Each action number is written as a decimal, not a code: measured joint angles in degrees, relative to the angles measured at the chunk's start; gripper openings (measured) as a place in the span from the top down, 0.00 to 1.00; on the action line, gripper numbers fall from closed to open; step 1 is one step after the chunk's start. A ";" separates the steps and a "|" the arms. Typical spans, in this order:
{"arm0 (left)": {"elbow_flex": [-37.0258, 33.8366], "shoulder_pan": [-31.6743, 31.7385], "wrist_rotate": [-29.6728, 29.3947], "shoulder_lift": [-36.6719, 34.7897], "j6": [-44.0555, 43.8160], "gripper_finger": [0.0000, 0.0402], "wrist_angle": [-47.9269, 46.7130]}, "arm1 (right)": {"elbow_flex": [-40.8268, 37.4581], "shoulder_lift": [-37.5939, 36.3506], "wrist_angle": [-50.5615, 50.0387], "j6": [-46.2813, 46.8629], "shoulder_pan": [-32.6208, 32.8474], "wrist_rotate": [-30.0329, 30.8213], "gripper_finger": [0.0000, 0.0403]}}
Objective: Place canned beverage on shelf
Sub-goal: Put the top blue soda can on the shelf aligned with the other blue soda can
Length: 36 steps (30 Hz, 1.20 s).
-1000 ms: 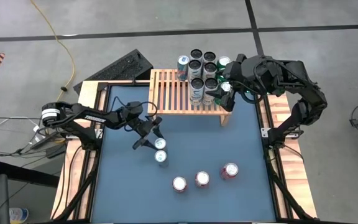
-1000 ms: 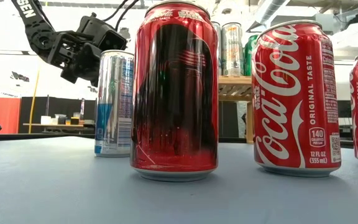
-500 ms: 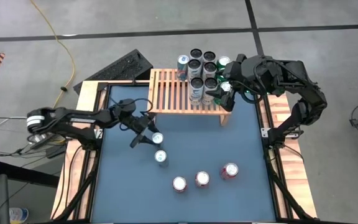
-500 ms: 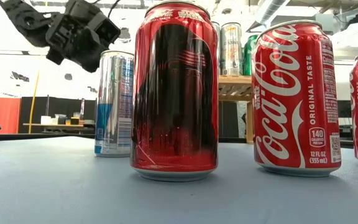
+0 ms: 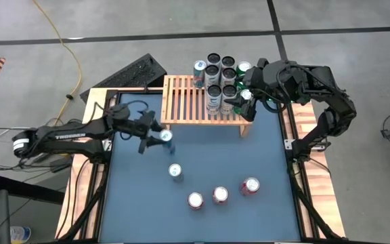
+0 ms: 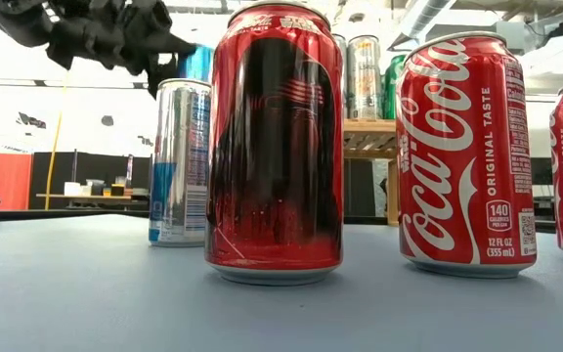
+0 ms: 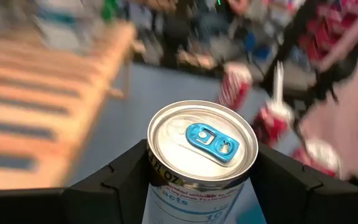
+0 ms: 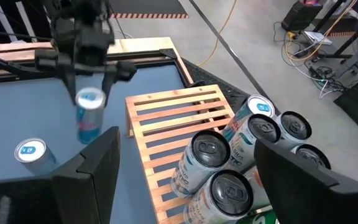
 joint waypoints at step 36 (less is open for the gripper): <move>55.19 37.02 0.94 20.62 16.60 0.46 -38.06 | 0.00 0.00 -6.10 -3.09 -0.46 0.39 0.22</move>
